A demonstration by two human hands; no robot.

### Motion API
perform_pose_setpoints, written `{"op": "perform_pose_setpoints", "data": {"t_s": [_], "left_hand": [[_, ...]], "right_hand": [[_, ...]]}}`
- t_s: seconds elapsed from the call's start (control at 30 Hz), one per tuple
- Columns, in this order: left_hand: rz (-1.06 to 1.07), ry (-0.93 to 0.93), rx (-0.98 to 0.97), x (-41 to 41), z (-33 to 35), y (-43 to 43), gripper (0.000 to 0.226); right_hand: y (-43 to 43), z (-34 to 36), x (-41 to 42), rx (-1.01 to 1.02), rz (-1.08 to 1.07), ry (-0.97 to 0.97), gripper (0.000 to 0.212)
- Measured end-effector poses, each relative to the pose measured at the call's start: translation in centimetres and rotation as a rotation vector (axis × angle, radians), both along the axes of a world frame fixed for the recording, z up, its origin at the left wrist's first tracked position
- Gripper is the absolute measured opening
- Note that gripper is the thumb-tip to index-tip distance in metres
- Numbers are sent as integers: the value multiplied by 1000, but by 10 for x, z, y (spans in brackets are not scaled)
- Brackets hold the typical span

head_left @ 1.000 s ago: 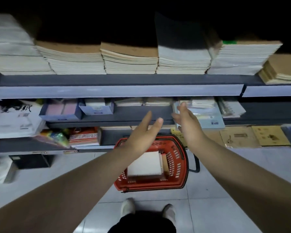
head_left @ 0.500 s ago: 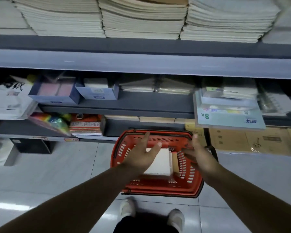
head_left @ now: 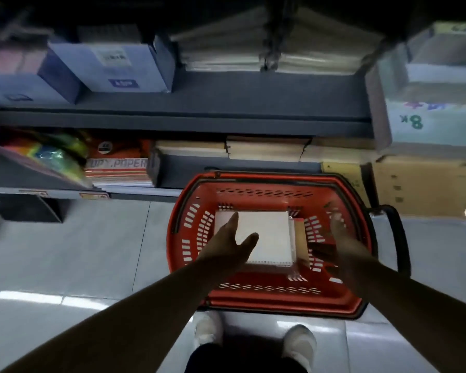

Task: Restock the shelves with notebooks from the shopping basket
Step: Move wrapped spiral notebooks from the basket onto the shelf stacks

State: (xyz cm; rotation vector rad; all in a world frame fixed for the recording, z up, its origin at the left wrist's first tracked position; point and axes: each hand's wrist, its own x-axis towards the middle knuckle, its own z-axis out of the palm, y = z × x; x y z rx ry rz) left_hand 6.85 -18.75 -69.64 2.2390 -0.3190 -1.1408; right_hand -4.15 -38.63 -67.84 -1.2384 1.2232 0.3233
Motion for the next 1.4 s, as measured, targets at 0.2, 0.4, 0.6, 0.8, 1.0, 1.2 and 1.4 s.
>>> {"op": "perform_pose_setpoints", "data": {"t_s": [0.2,0.4,0.6,0.8,1.0,1.2,1.4], "left_hand": [[-27,45,37,-6,-56,1,78],[-111,35,83,-8,-102,-1,78],[-321,-23,215,-10,-146,2,77],[-444,-85,312,-8,-188,3,80],[-590,-208,315,-2,-231,-10,80],[-681,-291,331,-5,-258,-16,90],[-760,-340,362,-9,-259,-17,101]], "right_hand": [[-4,-57,-1,-30,-27,33,65],[-7,-97,4,0,-51,72,58],[-7,-143,-2,45,-68,83,56],[-10,-193,-5,41,12,145,66],[-8,-238,-3,-11,28,154,59],[-9,-263,-6,19,38,174,64],[-12,-269,-1,71,8,167,67]]}}
